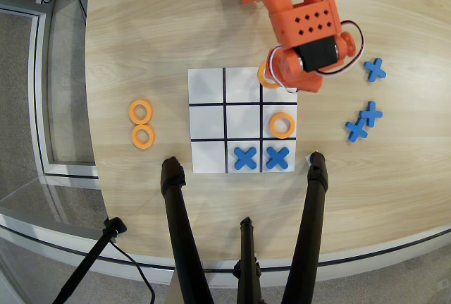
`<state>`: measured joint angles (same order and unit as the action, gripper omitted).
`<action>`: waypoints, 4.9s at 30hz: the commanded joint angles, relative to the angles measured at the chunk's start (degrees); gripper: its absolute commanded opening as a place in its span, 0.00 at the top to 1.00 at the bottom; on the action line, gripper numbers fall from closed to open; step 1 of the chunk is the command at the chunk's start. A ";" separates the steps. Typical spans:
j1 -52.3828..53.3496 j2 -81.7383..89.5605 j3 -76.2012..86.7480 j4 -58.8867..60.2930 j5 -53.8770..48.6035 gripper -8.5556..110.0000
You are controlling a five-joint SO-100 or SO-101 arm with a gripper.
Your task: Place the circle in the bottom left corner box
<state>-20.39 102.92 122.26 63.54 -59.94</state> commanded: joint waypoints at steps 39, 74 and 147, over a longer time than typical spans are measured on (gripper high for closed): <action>-1.93 -12.92 -1.32 -10.63 4.83 0.93; -0.26 3.34 -20.21 9.14 -2.99 0.79; 110.48 91.49 61.26 10.81 -30.59 0.93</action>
<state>89.82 193.36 180.26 74.18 -90.79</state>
